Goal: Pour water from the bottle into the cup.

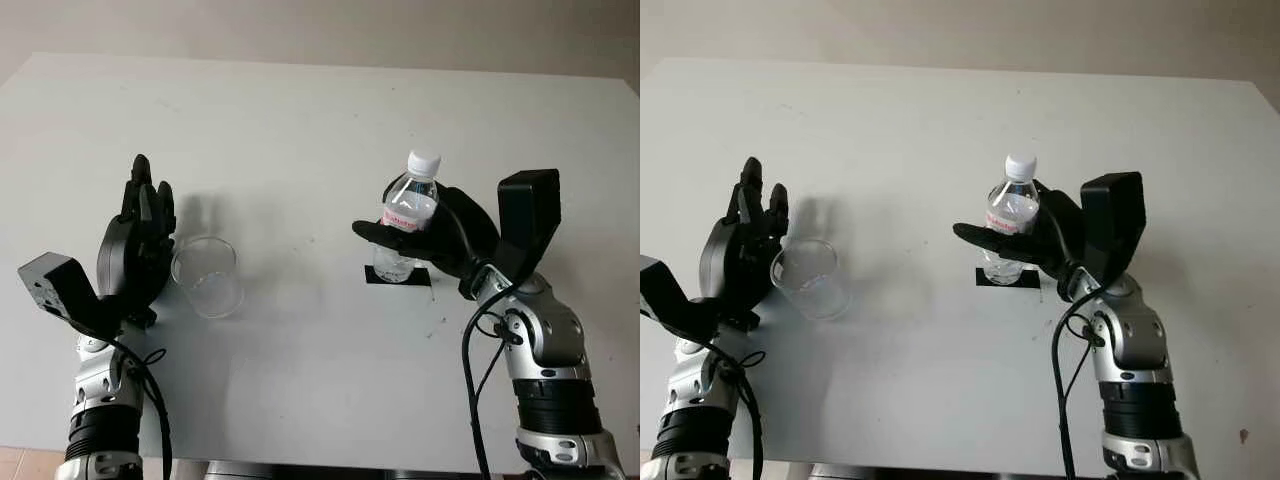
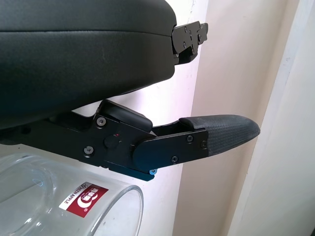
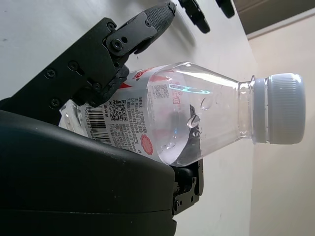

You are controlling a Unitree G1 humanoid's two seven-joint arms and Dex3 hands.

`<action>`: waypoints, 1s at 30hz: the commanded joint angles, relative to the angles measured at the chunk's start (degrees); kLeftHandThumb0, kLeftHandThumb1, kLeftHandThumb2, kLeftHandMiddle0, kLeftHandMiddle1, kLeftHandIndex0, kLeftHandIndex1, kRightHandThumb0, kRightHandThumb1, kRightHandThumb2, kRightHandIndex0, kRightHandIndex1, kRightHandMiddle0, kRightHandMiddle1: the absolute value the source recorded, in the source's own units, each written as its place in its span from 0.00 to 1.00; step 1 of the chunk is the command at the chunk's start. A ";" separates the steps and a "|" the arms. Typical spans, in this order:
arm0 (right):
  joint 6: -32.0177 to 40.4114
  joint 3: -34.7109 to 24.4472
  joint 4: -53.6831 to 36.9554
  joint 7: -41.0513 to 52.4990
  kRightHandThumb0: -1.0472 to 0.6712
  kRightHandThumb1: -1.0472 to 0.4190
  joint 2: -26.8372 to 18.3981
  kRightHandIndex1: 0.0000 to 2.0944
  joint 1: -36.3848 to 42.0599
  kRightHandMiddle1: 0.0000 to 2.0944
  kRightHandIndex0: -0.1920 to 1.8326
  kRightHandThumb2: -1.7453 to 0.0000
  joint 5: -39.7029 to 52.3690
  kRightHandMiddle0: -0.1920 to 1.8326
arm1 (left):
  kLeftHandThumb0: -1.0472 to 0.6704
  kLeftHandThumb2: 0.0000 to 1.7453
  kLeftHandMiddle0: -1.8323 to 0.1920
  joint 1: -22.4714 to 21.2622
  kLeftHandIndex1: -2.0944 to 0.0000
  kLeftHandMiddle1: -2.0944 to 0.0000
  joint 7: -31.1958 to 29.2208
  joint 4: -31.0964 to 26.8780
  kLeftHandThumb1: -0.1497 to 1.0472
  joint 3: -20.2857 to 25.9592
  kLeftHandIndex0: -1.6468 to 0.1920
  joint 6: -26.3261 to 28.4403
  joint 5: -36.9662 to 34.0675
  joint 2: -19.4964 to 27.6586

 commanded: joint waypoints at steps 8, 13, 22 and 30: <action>-2.71 2.24 -0.30 1.69 0.35 0.04 -1.81 1.00 3.47 1.00 0.17 0.97 -3.20 0.09 | 0.11 0.33 1.00 0.07 1.00 1.00 -0.35 0.35 1.00 0.39 1.00 -0.23 -0.48 0.43; -5.92 2.09 -0.61 3.35 0.31 0.09 -1.92 0.78 5.14 0.81 0.01 0.97 -3.30 0.01 | 0.11 0.33 1.00 0.22 1.00 1.00 0.03 0.04 1.00 0.29 1.00 0.07 -0.24 0.44; -12.76 4.35 -1.06 3.93 0.25 0.12 -3.23 0.18 8.00 0.24 0.02 0.97 -8.01 0.01 | 0.11 0.33 1.00 0.19 1.00 1.00 -0.17 0.23 1.00 0.34 1.00 0.00 -0.32 0.40; -22.17 2.67 4.70 1.57 0.19 0.11 -2.54 0.01 9.72 0.05 0.00 0.97 -9.53 0.00 | 0.11 0.35 1.00 0.34 1.00 1.00 -0.24 -0.01 1.00 0.09 1.00 -0.14 -0.07 0.43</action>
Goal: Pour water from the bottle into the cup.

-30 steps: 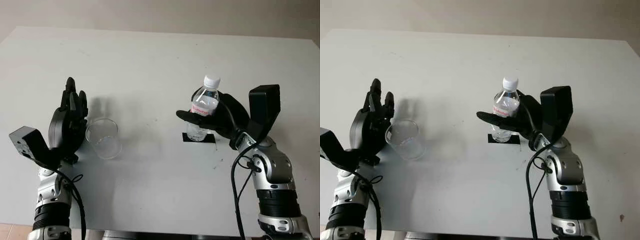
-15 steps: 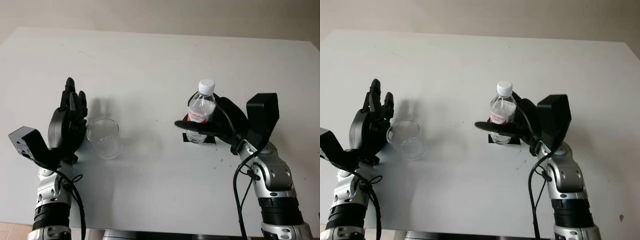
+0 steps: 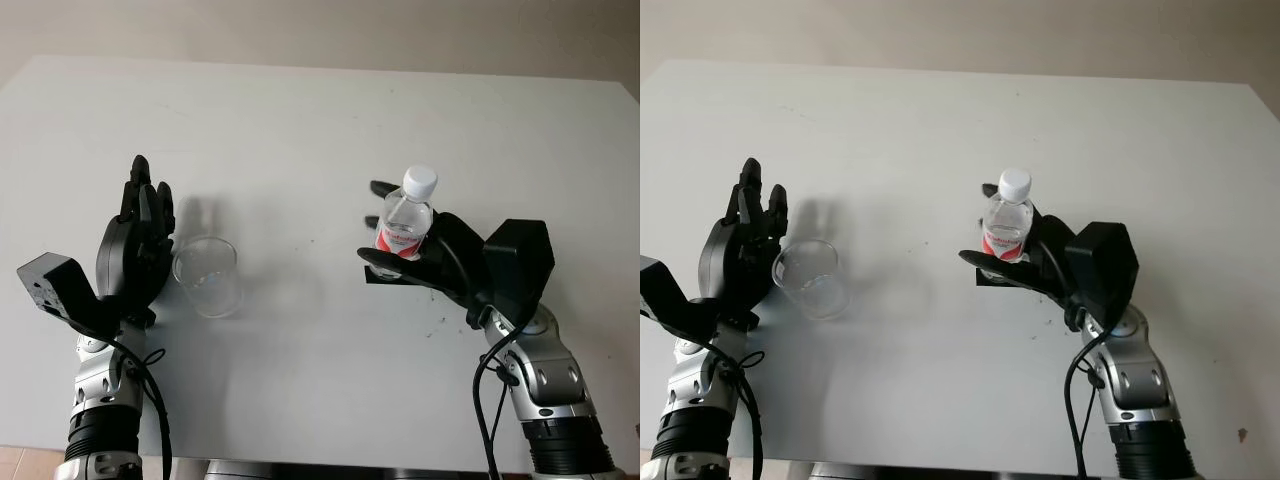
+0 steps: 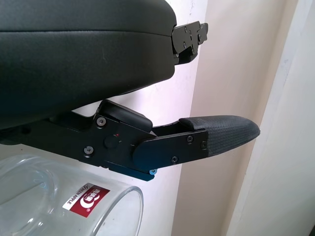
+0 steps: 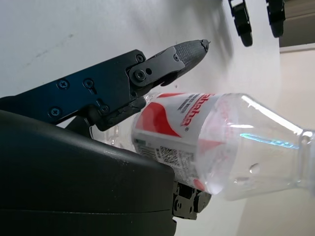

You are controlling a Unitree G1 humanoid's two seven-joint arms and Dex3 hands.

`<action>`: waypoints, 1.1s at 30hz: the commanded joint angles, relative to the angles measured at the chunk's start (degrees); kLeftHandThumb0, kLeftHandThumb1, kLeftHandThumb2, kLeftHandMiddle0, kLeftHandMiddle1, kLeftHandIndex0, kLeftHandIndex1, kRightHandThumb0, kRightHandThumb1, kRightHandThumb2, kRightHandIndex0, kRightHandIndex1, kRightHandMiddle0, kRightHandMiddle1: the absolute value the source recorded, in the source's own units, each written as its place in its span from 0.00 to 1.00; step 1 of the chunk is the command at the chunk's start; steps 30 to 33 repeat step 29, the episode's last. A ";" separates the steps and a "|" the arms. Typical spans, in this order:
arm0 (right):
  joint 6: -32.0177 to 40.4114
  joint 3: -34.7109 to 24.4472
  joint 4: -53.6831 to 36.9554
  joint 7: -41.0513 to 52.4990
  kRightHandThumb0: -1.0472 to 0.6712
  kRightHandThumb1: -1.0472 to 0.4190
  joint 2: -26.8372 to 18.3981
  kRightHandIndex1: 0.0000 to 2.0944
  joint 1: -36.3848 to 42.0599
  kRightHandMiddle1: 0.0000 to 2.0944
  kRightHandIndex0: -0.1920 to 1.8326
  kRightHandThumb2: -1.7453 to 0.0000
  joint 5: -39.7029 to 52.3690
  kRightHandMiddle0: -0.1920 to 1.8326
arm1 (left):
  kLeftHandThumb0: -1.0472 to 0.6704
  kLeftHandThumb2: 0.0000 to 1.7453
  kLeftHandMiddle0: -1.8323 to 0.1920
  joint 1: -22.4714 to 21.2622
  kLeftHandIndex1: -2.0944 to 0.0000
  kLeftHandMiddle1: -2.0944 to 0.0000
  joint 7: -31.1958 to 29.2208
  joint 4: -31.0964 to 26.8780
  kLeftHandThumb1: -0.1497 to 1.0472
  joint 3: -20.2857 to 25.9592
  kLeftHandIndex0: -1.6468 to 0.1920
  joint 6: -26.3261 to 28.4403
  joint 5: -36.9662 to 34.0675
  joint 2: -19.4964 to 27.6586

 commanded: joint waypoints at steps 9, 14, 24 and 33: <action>-24.13 -0.53 11.05 -8.46 0.06 0.09 -0.59 0.00 2.54 0.00 0.00 0.96 -9.00 0.00 | 0.12 0.35 1.00 0.09 1.00 1.00 -0.66 0.30 1.00 -0.02 1.00 -0.11 -0.16 0.51; -28.60 -1.37 13.08 -10.64 0.04 0.08 1.30 0.00 2.86 0.00 0.00 0.97 -7.63 0.00 | 0.11 0.35 1.00 -0.20 1.00 1.00 -0.57 0.47 1.00 -0.14 1.00 -0.08 -0.08 0.41; -32.86 -0.37 11.23 -10.05 0.06 0.07 3.90 0.00 4.37 0.00 0.00 0.97 -6.00 0.00 | 0.11 0.35 1.00 -0.96 1.00 1.00 -0.15 1.22 1.00 -0.26 1.00 -0.46 0.06 0.28; -31.62 -0.01 10.24 -9.06 0.05 0.07 5.05 0.00 4.05 0.00 0.00 0.97 -4.56 0.00 | 0.11 0.35 1.00 -0.60 1.00 1.00 -0.61 1.14 1.00 -0.10 1.00 -0.51 -0.30 0.36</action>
